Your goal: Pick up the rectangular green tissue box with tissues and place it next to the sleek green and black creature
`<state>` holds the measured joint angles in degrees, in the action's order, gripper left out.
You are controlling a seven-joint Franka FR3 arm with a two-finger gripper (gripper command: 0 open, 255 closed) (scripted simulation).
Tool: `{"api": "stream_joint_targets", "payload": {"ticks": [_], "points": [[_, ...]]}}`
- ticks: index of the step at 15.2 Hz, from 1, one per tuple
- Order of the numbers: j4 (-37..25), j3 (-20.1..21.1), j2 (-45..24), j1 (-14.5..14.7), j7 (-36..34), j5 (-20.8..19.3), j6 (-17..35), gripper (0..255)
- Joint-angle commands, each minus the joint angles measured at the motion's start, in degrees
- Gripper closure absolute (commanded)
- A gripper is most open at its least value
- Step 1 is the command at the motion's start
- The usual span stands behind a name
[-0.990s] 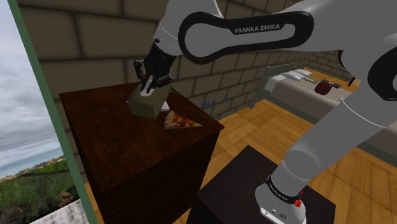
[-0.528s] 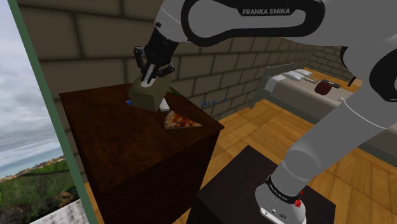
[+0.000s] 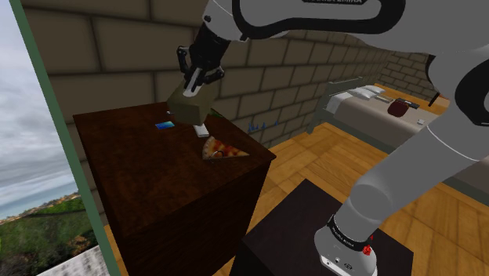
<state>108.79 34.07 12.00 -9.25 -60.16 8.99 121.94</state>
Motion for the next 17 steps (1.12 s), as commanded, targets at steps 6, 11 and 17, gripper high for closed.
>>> {"api": "stream_joint_targets", "payload": {"ticks": [6,11,17], "points": [[1.53,-7.16,0.85,-2.58,11.21,3.47,-0.68,255],[0.84,-11.71,-0.16,-4.74,18.40,4.87,-1.70,255],[-2.20,-16.49,-3.22,-7.63,26.26,5.83,-3.43,255]]}}
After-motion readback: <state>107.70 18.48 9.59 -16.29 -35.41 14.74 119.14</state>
